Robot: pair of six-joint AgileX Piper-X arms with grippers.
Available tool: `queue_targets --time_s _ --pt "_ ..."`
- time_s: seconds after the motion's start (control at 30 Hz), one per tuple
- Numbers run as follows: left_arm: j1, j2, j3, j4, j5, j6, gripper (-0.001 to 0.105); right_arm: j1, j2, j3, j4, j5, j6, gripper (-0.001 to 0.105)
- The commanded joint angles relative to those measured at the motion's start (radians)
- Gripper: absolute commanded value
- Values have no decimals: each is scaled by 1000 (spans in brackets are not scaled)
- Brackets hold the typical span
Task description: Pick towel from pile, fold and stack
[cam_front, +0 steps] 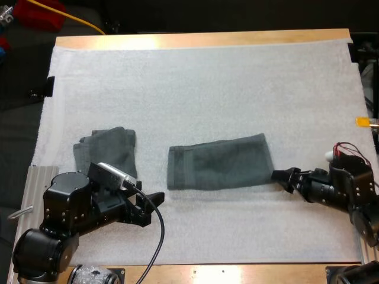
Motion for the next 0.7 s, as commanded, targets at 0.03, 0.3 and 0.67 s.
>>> queue_targets --time_s 0.03,0.3,0.67 --pt "-4 -4 -7 -27 -10 -2 64 -5 -4 -13 -3 25 -42 62" --pt "-4 -4 -7 -74 -49 -27 64 -5 118 -45 -20 72 -143 62" --pt "-4 -4 -7 -69 -28 -27 64 -167 377 -171 -20 -67 -286 62"
